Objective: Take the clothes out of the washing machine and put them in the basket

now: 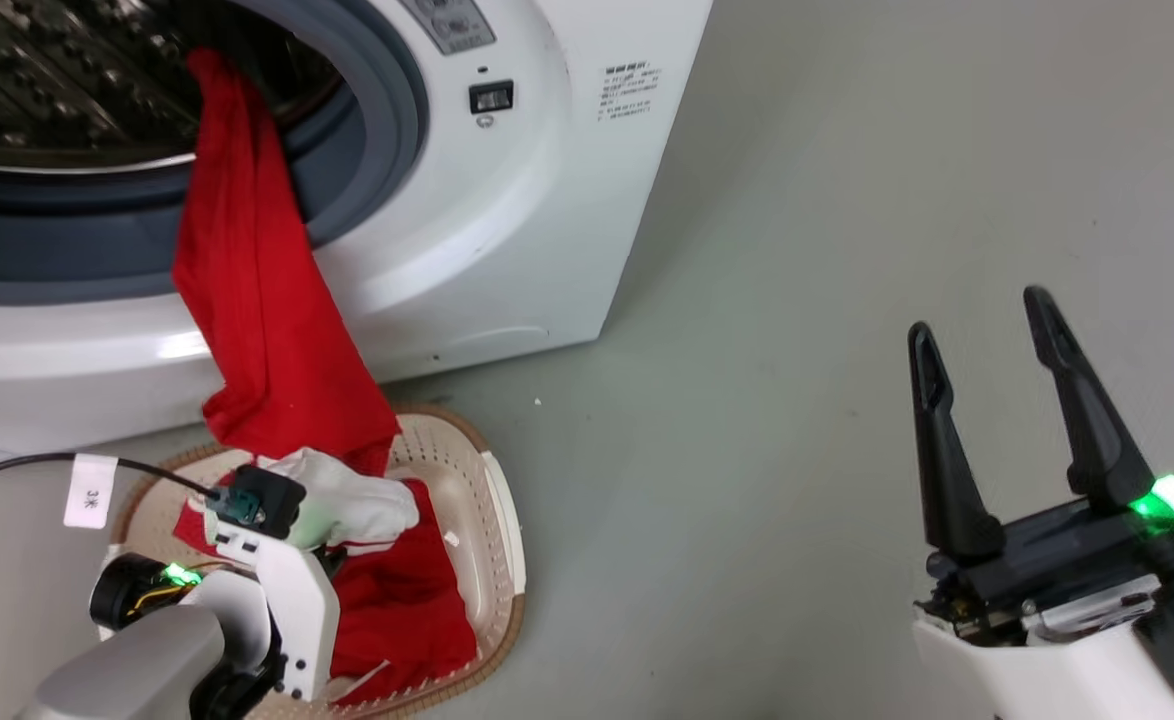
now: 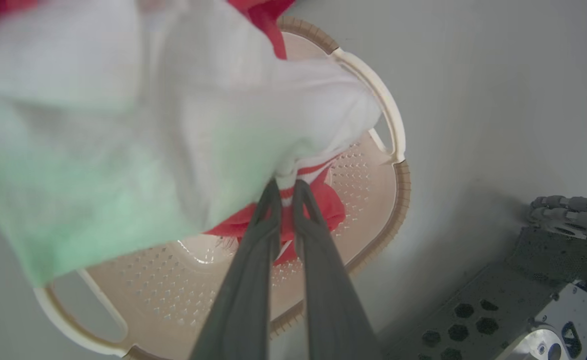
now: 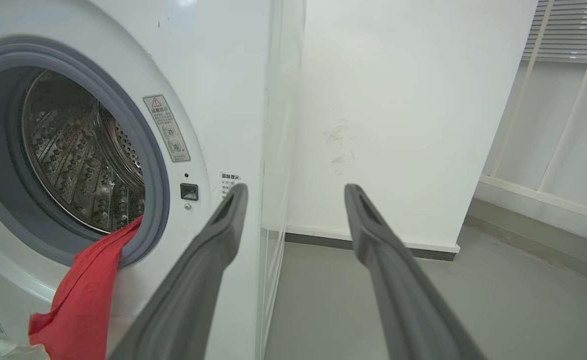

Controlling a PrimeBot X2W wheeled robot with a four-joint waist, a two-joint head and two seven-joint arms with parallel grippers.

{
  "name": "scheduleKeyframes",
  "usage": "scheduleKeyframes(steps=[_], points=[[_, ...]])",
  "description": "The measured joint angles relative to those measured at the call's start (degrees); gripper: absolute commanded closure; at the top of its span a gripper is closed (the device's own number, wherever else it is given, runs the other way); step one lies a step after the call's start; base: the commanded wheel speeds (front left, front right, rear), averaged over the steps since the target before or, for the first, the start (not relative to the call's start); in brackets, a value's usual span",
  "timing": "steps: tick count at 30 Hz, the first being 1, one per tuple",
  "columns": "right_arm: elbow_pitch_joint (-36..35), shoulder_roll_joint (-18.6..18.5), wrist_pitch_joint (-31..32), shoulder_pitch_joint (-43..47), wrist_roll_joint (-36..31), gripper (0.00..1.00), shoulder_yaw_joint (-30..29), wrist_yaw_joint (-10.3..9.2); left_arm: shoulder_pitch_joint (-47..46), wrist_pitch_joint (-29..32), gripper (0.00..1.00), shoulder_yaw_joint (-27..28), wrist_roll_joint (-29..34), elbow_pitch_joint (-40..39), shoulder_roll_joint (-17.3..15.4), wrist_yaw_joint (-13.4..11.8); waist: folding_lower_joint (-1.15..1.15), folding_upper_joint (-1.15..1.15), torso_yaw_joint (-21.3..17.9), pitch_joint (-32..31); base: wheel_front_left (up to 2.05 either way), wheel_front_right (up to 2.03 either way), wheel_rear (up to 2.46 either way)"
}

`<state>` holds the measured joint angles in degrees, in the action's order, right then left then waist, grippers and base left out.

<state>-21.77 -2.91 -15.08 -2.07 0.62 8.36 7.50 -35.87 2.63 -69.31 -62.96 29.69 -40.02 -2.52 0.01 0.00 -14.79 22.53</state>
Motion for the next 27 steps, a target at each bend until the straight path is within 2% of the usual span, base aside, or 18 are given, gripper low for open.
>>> scheduleKeyframes(steps=[8, 14, 22, 23, 27], points=[[-0.40, 0.01, 0.00, -1.93, -0.12, 0.00, -0.37, 0.00, -3.37, 0.85, 1.00, -0.07, -1.18, 15.18, 7.56, 5.12, 0.00, 0.00, -0.41, 4.73, 0.00, 0.00, 0.00], [-0.65, 0.00, 0.00, -2.78, -0.16, 0.00, -0.90, 0.00, -5.20, 1.75, 1.00, -0.88, -0.89, 24.27, 12.35, 8.05, 0.00, 0.00, -0.87, 7.53, 0.00, 0.00, 0.00], [-0.86, 0.01, 0.00, -3.86, -0.27, 0.00, -0.97, 0.00, -6.53, 3.66, 1.00, -1.52, -1.40, 32.56, 17.06, 9.57, 0.00, 0.00, -0.93, 9.91, 0.00, 0.00, 0.00], [-0.86, 0.01, 0.00, -3.89, -0.27, 0.00, -0.99, 0.00, -6.89, 3.00, 0.00, -1.40, -1.53, 33.30, 17.52, 9.58, 0.00, 0.00, -0.93, 10.08, 0.00, 0.00, 0.00], [-0.83, 0.01, 0.00, -4.13, -0.49, 0.00, -1.08, 0.00, -7.87, 1.12, 0.00, -1.46, -1.45, 35.86, 19.27, 9.77, 0.00, 0.00, -0.70, 10.27, 0.00, 0.00, 0.00]])
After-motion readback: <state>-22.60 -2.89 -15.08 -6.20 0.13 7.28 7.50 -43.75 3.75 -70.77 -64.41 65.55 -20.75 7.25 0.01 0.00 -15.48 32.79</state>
